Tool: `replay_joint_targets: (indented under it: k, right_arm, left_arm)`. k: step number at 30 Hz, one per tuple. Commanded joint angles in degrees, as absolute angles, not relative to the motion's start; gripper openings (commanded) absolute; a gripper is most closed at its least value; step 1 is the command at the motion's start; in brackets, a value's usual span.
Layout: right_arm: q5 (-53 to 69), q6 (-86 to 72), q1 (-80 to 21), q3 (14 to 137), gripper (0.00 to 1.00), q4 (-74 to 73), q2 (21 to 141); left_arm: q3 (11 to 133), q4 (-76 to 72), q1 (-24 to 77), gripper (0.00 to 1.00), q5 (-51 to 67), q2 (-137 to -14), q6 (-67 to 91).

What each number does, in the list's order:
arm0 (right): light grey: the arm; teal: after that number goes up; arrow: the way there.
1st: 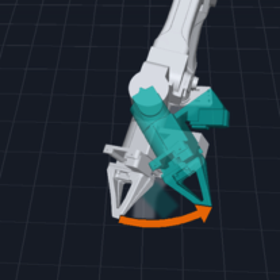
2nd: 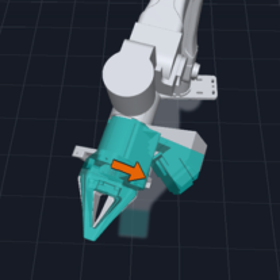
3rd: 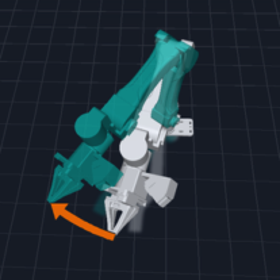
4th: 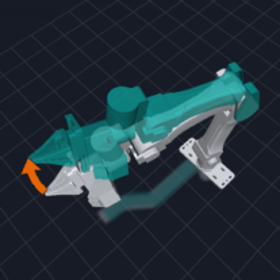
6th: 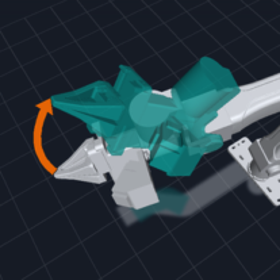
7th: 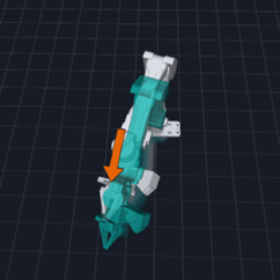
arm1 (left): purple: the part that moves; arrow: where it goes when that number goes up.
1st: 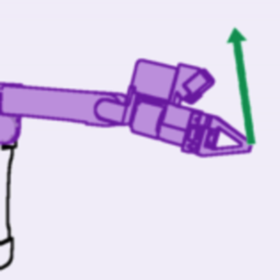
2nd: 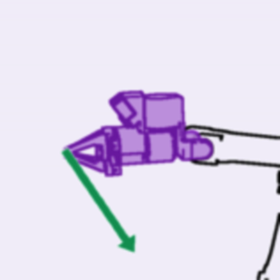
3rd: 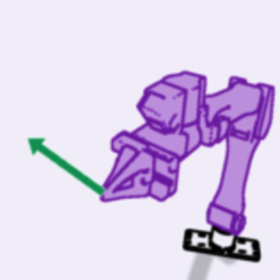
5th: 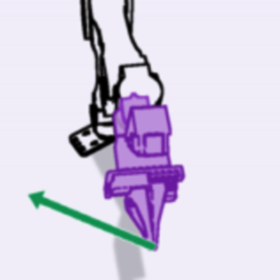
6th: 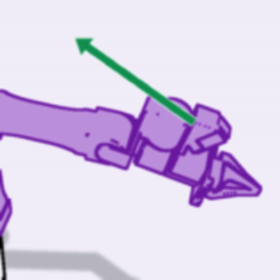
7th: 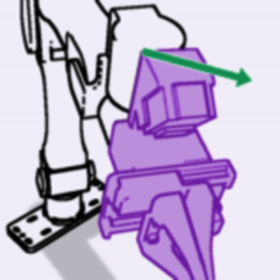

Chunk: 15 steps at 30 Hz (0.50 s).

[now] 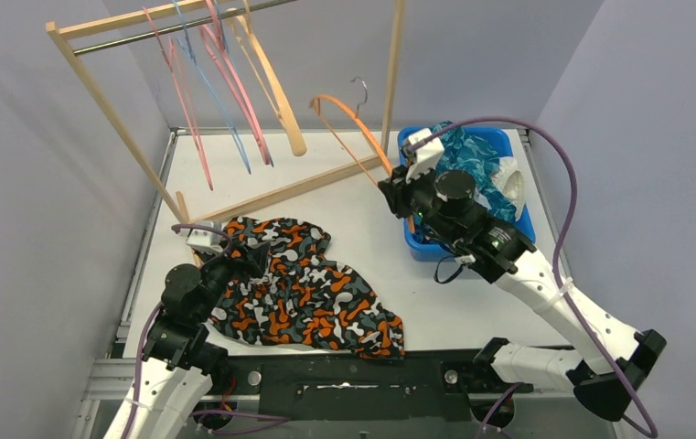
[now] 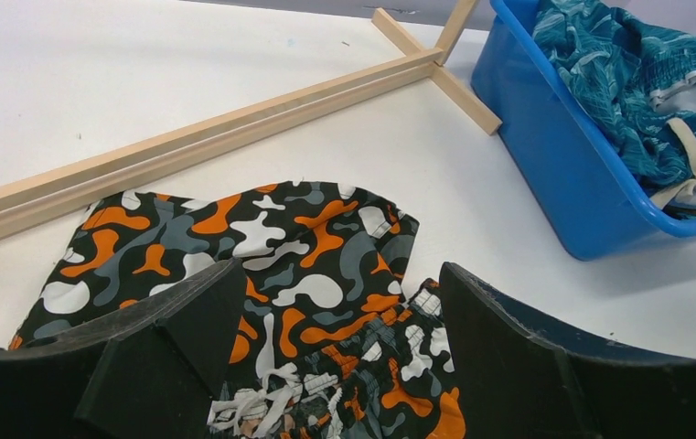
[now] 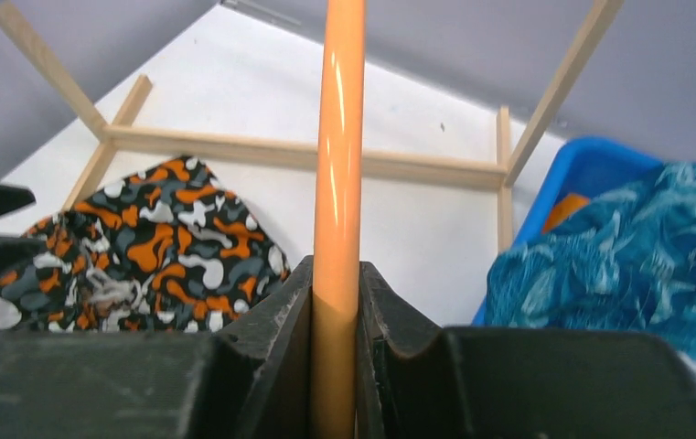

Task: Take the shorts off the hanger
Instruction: Place the hanger on the clothes rod.

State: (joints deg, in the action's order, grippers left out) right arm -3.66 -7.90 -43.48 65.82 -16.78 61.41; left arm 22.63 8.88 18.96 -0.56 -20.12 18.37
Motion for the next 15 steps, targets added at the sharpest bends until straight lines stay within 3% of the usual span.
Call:
replay_joint_targets:
  k: [1,15]
  right_arm:
    - [-6.40,-3.43,-43.29,77.50,0.00,-11.08,67.91]
    - [-10.55,5.42,-46.45,111.11,0.00,-15.09,90.72]
  left_arm:
    - [25.66,7.69,18.77,0.77,-1.41,-20.81,17.58]
    - [25.92,7.65,18.72,0.77,-0.77,-22.32,17.05]
